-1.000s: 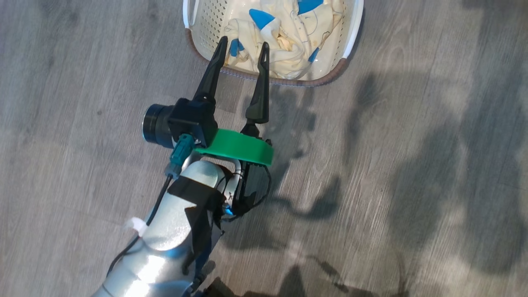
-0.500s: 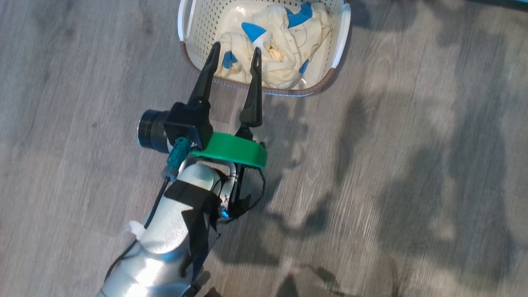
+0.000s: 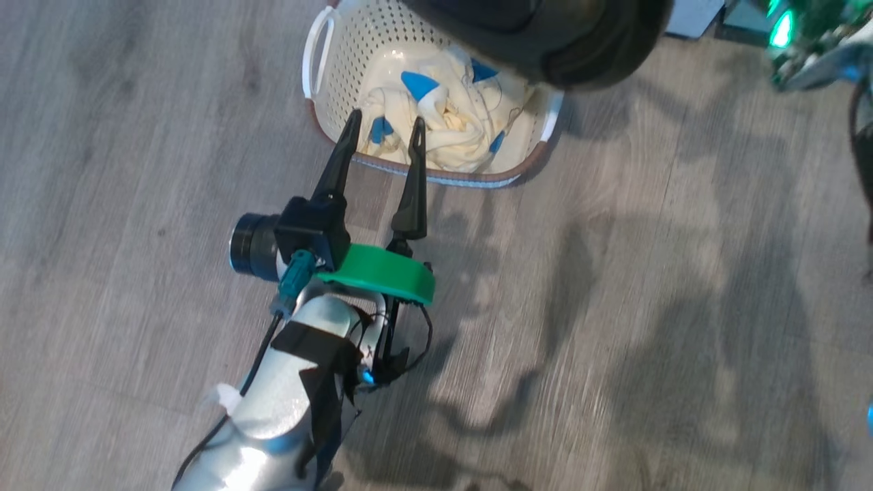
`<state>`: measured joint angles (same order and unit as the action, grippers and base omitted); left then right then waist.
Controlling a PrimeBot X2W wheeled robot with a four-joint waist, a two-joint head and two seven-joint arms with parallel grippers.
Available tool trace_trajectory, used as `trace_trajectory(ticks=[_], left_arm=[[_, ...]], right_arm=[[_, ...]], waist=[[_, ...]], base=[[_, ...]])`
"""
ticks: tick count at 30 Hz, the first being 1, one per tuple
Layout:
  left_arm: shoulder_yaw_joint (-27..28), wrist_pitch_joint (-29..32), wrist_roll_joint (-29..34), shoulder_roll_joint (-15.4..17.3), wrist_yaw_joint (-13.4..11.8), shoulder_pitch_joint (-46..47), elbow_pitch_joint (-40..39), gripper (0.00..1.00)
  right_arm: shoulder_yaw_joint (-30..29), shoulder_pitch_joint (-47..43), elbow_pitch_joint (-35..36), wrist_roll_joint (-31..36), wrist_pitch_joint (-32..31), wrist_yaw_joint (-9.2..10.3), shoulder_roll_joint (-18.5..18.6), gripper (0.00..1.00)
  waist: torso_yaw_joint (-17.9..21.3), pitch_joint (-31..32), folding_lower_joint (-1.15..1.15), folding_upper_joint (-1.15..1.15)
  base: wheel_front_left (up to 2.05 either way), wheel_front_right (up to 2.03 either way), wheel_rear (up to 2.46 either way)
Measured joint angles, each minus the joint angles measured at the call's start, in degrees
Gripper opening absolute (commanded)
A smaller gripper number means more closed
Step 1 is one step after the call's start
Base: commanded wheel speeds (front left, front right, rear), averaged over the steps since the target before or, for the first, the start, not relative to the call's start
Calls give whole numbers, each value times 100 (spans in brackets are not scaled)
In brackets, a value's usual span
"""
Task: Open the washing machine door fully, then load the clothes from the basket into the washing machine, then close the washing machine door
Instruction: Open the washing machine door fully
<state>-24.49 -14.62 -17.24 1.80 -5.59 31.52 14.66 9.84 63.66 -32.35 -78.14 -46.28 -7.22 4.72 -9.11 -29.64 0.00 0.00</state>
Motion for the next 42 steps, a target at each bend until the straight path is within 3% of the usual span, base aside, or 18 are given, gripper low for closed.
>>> trace_trajectory(ticks=[11,29,36,42], left_arm=[[-3,0,-7,2,9,-218,66,100],[-3,0,-65,4,58,-380,164,100],[8,0,-65,5,57,-387,182,100],[47,0,-64,4,59,-445,218,100]], right_arm=[[602,-829,687,-371,-69,0,-10,0],[1481,-1172,915,-928,261,-1,-16,0],[1443,-1173,786,-978,856,0,-36,0],[1093,-1184,687,-750,1985,0,-53,0]], waist=[[-47,334,0,0],[-166,592,0,0],[-139,653,0,0],[-51,712,0,0]], base=[[0,0,0],[0,0,0],[0,0,0],[0,0,0]])
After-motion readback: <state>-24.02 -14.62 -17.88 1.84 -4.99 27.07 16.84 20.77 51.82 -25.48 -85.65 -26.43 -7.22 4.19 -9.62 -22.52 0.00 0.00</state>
